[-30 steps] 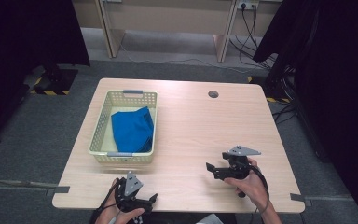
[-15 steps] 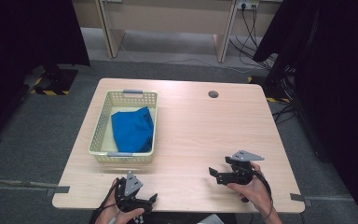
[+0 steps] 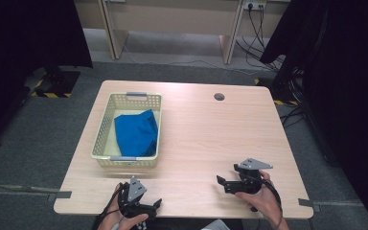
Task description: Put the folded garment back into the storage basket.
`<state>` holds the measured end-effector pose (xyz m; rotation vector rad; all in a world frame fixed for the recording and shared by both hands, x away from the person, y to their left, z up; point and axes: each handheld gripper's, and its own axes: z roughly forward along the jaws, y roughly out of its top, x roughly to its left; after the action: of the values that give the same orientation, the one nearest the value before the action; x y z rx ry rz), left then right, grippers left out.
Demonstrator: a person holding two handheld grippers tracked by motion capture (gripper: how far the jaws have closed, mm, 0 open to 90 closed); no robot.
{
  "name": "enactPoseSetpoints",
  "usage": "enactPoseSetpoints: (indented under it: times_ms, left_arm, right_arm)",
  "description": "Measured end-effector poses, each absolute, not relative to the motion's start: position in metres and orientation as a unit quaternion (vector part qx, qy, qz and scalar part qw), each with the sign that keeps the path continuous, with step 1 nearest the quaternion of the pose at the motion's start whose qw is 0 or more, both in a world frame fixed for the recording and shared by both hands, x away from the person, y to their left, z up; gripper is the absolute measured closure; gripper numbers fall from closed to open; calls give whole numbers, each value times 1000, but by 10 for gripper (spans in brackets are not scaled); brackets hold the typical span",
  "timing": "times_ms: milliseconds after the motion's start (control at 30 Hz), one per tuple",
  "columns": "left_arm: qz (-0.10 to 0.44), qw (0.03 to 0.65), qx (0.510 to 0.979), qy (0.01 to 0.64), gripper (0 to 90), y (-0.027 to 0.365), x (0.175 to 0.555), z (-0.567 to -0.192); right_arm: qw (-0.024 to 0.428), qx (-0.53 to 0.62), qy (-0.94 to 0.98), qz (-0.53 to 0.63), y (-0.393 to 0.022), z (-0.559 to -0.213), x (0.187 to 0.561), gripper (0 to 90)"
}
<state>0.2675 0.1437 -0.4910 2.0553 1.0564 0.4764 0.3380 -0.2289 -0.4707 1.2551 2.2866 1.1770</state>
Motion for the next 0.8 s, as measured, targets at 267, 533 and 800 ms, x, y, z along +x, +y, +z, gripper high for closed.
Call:
enactPoseSetpoints:
  times_ms: [267, 533, 800]
  left_arm:
    - [187, 382, 805, 413, 13, 144, 267, -491]
    - [186, 382, 805, 413, 13, 144, 267, -491]
    - [187, 382, 805, 413, 13, 144, 267, -491]
  right_arm:
    - [143, 436, 793, 400, -232, -473, 332, 127]
    - [147, 441, 793, 394, -236, -473, 328, 93]
    - [151, 449, 790, 390, -242, -473, 322, 80]
